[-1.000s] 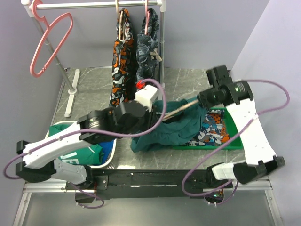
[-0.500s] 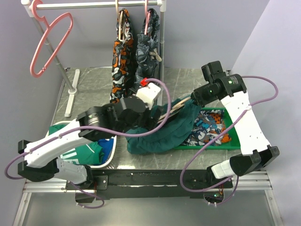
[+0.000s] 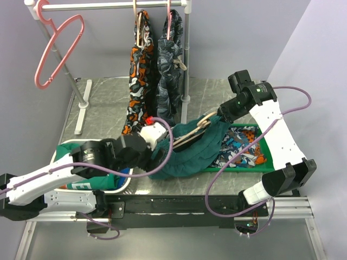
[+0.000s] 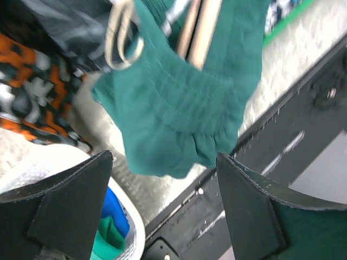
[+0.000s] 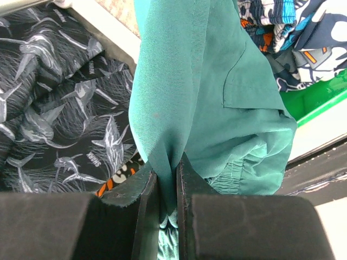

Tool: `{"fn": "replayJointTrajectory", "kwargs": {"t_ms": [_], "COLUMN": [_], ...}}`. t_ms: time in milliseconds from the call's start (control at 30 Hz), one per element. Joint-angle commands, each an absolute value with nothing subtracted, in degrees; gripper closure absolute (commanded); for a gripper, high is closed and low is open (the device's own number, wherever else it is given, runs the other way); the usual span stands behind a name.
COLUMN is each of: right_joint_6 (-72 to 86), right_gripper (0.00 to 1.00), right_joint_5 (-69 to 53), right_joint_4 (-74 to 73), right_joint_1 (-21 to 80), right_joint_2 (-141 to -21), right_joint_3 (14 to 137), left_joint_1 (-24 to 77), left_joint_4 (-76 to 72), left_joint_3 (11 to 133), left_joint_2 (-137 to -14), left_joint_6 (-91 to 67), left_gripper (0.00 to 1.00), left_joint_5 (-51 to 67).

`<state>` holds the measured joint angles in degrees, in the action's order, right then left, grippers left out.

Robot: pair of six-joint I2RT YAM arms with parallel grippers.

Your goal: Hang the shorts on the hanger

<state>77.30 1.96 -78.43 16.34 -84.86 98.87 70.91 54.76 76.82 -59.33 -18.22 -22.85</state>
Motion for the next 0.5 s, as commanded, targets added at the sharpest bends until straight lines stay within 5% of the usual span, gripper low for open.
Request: {"fn": "replayJointTrajectory", "kwargs": {"t_ms": [0,200,467], "right_joint_6": [76.82,75.76,73.92], "right_gripper": [1.0,1.0,1.0], "right_joint_5": [0.18,0.18,-2.99], "right_joint_4": [-78.57,-79.63,-79.45], "right_joint_1": [15.91,16.0,15.91], "right_joint_2": [-85.34,-85.25,-83.15], "right_joint_3": [98.88,99.4,97.21], "left_joint_1": [72.15,72.77,72.77], "left_joint_4": [49.49,41.77,25.86], "left_joint_3": [72.69,68.47,64.78], "left_joint_2": [-57.92,-61.52,-62.05], "left_joint_6": [-17.85,-13.89,-7.22], "left_gripper": [0.16,0.15,0.5], "left_joint_5": [-17.84,-19.41,-26.9]}}
